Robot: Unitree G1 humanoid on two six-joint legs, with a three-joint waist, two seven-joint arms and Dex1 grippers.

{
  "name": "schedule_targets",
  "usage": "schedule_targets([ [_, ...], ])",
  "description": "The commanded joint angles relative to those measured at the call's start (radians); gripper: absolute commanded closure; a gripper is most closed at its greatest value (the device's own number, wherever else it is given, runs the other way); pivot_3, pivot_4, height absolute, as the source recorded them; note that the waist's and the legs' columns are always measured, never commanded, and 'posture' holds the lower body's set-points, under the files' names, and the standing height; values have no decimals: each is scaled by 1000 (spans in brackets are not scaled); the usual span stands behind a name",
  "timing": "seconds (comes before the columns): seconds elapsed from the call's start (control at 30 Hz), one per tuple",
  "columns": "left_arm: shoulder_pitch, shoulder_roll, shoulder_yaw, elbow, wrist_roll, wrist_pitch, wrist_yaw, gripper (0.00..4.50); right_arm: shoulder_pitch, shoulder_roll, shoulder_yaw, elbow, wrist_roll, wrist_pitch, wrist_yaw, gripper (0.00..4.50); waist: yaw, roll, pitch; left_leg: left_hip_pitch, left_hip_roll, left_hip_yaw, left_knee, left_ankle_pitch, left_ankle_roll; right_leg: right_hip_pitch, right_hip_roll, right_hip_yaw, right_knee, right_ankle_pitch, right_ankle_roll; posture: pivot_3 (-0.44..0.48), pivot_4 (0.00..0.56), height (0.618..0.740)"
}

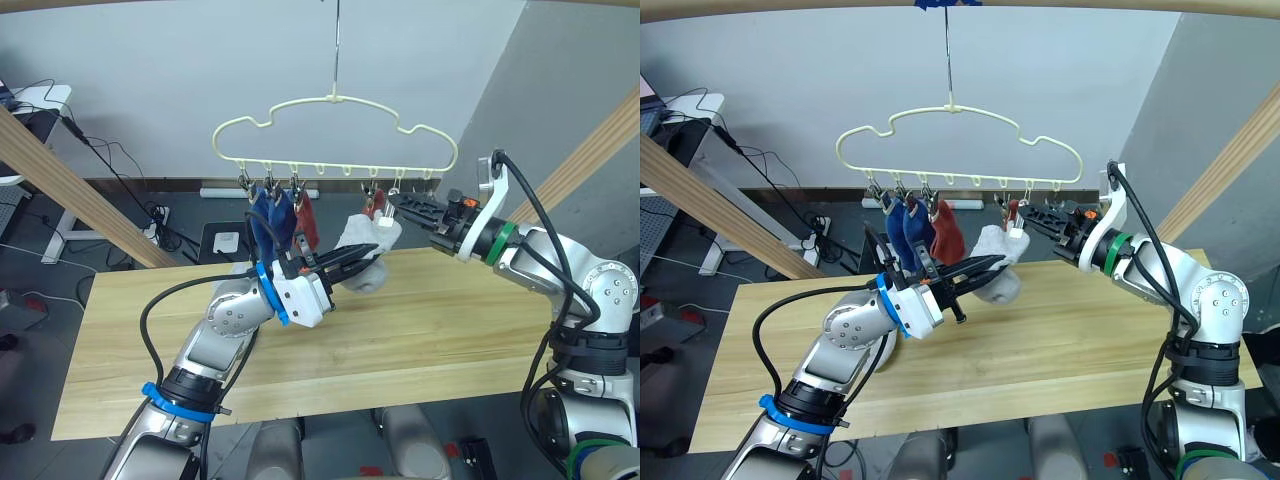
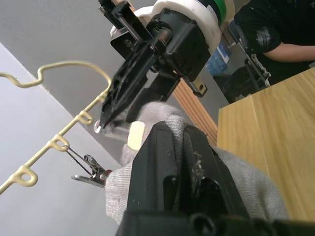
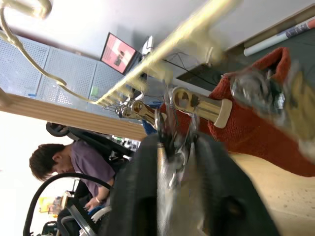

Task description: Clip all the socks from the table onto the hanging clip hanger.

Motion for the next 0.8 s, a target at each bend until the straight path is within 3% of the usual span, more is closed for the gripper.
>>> schedule_targets([
  [0.03,-35,-22,-13,1,3,9,22,4500,19,-39,-14,-47,26,4,41,2021,2,0,0,0,0,0,0,0,0,0,0,0,0,0,0,-171,312,740],
  [0.13,-75,-43,-18,21,21,10,36,4500,46,-71,-29,-55,26,12,73,997,5,0,0,-1,0,0,1,0,0,0,0,0,0,0,0,-174,310,740],
  [0.2,-100,-46,-23,54,35,-5,38,4500,95,-171,-70,-57,26,48,123,240,5,0,0,-1,0,0,1,0,0,0,0,0,0,0,0,-185,313,740],
  [0.23,-106,-45,-27,69,35,-11,34,4500,118,-224,-87,-58,26,63,145,29,8,1,0,-1,0,0,0,0,0,0,0,0,-1,0,0,-185,313,740],
  [0.3,-113,-42,-39,94,18,-21,20,4500,167,-331,-118,-73,5,91,208,29,8,1,1,-2,-1,0,0,0,0,0,-1,0,-2,0,0,-194,314,740],
  [0.47,-108,-52,-71,110,-61,32,-44,3068,306,-489,-173,-231,-171,104,394,0,0,1,1,-2,0,0,0,0,0,0,0,0,-2,0,1,-225,317,740],
  [0.7,-65,-30,-56,53,-134,155,-93,1054,398,-406,-179,-385,-421,-63,438,0,-15,1,1,0,0,1,1,1,1,0,1,1,-1,-2,9,-237,318,740],
  [0.8,-21,9,-16,-12,-198,239,-111,223,417,-395,-129,-463,-630,-133,469,0,-20,1,1,0,0,1,1,1,1,0,1,2,-1,-1,9,-233,313,740],
])
